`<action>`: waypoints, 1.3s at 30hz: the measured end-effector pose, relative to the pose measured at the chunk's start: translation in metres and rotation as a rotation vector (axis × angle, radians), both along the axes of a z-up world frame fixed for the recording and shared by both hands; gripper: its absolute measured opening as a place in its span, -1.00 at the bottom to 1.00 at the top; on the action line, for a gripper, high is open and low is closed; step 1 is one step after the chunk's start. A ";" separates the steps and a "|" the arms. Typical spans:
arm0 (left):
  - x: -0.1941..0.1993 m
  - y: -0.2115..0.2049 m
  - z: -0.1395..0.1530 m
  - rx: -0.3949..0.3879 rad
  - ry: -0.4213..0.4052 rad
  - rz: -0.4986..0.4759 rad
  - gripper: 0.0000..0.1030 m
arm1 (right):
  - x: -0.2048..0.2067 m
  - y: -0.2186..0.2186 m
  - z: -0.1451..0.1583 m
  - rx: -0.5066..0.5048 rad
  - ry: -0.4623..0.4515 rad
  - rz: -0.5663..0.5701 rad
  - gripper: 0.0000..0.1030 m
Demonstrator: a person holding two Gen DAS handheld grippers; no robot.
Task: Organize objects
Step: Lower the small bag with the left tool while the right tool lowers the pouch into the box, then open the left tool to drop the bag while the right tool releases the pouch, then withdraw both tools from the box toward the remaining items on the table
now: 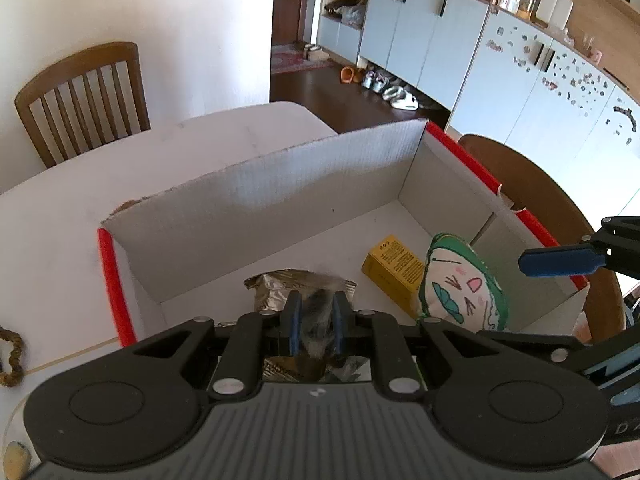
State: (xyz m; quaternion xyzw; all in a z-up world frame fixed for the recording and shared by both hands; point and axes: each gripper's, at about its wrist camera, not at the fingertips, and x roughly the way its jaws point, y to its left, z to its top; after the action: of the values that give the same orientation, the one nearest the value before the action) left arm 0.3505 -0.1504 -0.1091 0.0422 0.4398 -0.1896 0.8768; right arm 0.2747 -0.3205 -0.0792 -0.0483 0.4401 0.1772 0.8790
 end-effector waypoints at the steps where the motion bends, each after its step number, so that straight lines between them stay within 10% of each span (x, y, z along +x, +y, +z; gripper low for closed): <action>1: -0.002 0.002 0.002 -0.004 -0.006 0.001 -0.71 | -0.002 0.001 0.002 0.002 -0.003 -0.001 0.38; 22: -0.058 0.076 0.055 -0.120 -0.095 0.027 -0.67 | -0.055 0.027 0.053 0.073 -0.112 -0.054 0.68; 28: -0.084 0.114 0.068 -0.136 -0.148 0.040 0.09 | -0.077 0.050 0.063 0.101 -0.130 -0.059 0.71; 39: -0.116 0.191 0.073 -0.122 -0.178 0.091 0.50 | -0.112 0.114 0.057 0.136 -0.119 -0.019 0.72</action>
State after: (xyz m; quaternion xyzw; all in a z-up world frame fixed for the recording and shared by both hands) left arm 0.2348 0.0411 -0.0359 -0.0147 0.3491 -0.1716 0.9211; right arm 0.1627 -0.2061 -0.0218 0.0053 0.3743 0.1951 0.9065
